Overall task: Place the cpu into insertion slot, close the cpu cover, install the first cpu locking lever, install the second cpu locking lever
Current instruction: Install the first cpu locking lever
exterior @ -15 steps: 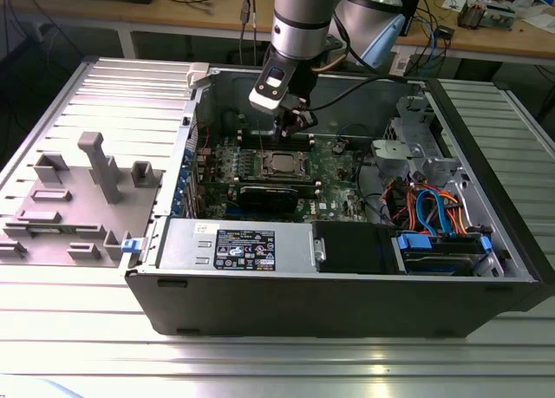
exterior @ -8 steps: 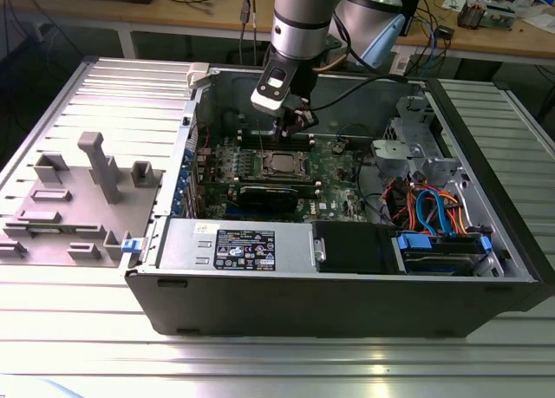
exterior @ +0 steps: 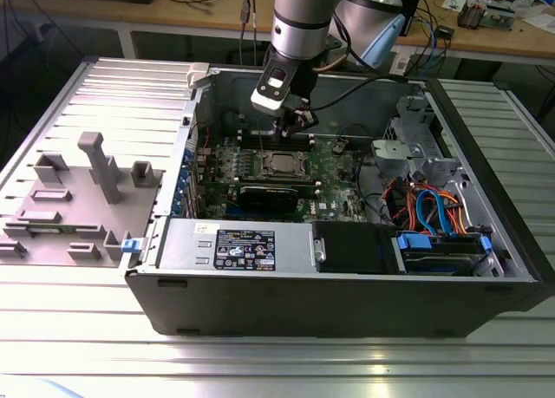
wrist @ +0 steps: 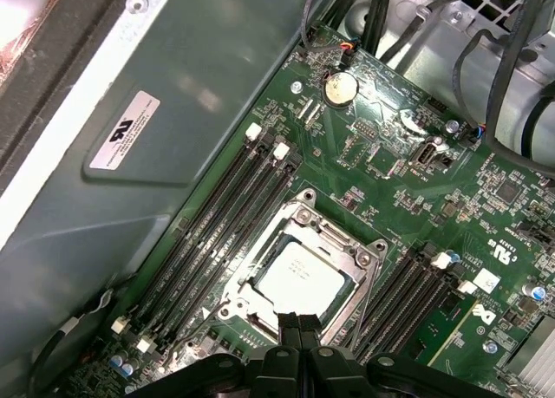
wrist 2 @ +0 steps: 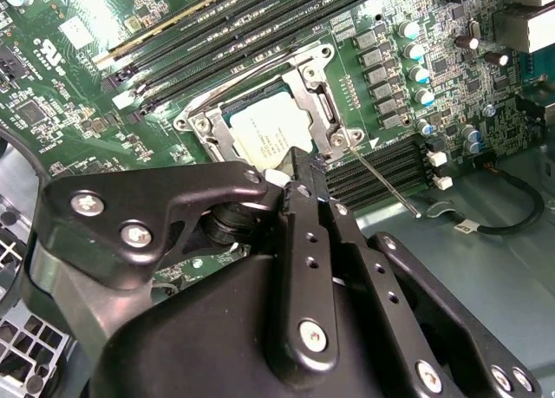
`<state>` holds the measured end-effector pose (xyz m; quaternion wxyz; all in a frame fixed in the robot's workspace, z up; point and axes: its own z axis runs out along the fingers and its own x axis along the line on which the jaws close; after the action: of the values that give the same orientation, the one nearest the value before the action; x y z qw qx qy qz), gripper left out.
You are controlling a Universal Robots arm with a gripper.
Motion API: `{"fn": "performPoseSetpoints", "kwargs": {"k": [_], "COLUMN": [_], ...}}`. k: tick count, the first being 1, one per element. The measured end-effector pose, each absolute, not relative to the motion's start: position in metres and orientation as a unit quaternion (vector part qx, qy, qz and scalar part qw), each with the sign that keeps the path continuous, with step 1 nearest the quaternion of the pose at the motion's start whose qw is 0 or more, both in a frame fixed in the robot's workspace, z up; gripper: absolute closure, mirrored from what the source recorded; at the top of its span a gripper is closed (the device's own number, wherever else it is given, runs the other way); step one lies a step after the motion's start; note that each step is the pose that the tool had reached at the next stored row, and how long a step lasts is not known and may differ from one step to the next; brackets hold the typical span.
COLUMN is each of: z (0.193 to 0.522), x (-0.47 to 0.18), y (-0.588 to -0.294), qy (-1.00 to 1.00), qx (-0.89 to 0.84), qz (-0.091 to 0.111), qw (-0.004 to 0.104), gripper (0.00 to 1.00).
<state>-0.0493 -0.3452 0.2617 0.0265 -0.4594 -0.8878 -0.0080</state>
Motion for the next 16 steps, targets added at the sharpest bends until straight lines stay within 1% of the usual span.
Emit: {"fn": "performPoseSetpoints", "kwargs": {"k": [8, 12, 16], "z": [0.2616, 0.2615, 0.2615], "x": [-0.0493, -0.0497, -0.0501], "y": [-0.3452, -0.3454, -0.3454], "qy": [-0.899, -0.903, -0.904], "qx": [-0.437, -0.428, -0.427], "qz": [-0.007, -0.009, -0.009], "qw": [0.027, 0.023, 0.022], "gripper": [0.89, 0.89, 0.89]}}
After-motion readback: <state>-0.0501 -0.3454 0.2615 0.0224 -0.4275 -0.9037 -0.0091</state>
